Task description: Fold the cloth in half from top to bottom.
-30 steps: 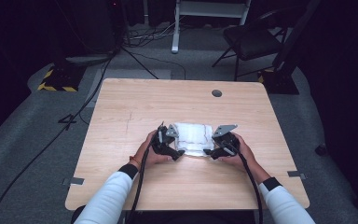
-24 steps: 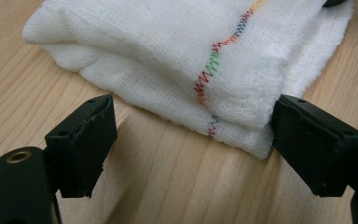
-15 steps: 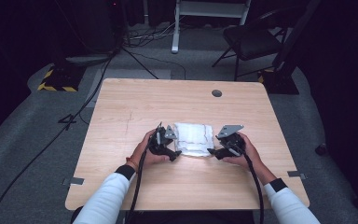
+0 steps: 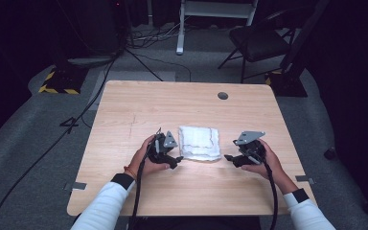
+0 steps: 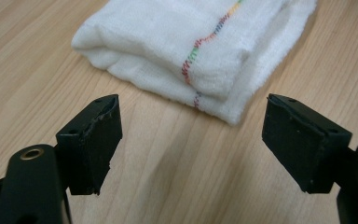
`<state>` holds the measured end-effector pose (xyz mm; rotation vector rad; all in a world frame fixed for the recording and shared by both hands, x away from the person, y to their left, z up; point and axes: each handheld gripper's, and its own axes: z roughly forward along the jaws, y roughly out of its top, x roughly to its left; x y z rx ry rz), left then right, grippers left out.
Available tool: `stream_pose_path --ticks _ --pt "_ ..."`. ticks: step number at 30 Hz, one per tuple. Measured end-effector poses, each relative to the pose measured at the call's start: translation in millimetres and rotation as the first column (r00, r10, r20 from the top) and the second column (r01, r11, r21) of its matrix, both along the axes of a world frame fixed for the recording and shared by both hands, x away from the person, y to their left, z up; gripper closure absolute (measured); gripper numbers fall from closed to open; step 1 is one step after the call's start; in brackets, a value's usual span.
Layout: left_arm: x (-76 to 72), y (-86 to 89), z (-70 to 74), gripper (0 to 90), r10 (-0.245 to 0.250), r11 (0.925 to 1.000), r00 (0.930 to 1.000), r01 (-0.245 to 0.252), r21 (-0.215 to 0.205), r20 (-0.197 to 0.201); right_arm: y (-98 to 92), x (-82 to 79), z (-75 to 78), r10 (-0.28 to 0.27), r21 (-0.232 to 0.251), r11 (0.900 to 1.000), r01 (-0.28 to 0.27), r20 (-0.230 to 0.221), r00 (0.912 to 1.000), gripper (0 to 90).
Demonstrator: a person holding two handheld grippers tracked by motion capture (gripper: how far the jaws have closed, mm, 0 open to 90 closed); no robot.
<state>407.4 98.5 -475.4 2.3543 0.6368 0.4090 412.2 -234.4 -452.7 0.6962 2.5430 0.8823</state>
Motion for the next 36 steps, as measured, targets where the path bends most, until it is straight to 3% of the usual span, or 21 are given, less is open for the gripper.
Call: stream_pose_path --ticks 3,5,11,14,17,23,33,36 --pt "-5.0 2.1 -1.6 20.0 -0.002 0.9994 1.0000 0.002 0.035 0.007 -3.2 -5.4 -2.2 0.004 -0.041 0.999 -0.004 0.010 0.9999 30.3" --pt "-7.2 4.5 -1.7 19.7 0.000 0.9992 1.0000 0.000 0.040 -0.003 -6.6 -7.8 -2.4 0.002 -0.045 0.999 -0.002 0.012 0.9999 30.3" --pt "-18.5 15.2 -2.4 18.3 0.013 0.9975 0.9997 -0.015 0.069 0.019 -17.6 -15.7 -2.1 -0.018 -0.062 0.998 0.018 0.009 0.9998 30.1" --pt "-25.6 19.2 -1.5 18.0 0.032 0.9944 0.9981 -0.037 0.099 0.052 -22.7 -21.7 -1.7 -0.027 -0.065 0.998 0.028 0.007 0.9996 30.1" --pt "-31.5 25.2 0.2 18.8 0.043 0.9943 0.9972 -0.049 0.095 0.062 -27.6 -27.7 -3.2 -0.034 -0.078 0.996 0.034 0.004 0.9994 30.0" --pt "-42.5 38.0 -1.4 18.5 0.061 0.9896 0.9955 -0.069 0.126 0.072 -40.1 -35.6 -9.1 -0.057 -0.095 0.994 0.057 -0.002 0.9984 29.6" --pt "-56.9 61.3 -4.7 18.8 0.095 0.9844 0.9926 -0.105 0.141 0.075 -63.5 -46.0 -16.2 -0.082 -0.076 0.994 0.082 -0.004 0.9966 28.7" --pt "-60.3 69.2 -4.7 18.7 0.103 0.9862 0.9923 -0.111 0.123 0.069 -73.7 -48.3 -18.8 -0.107 -0.061 0.992 0.107 -0.004 0.9942 28.5"
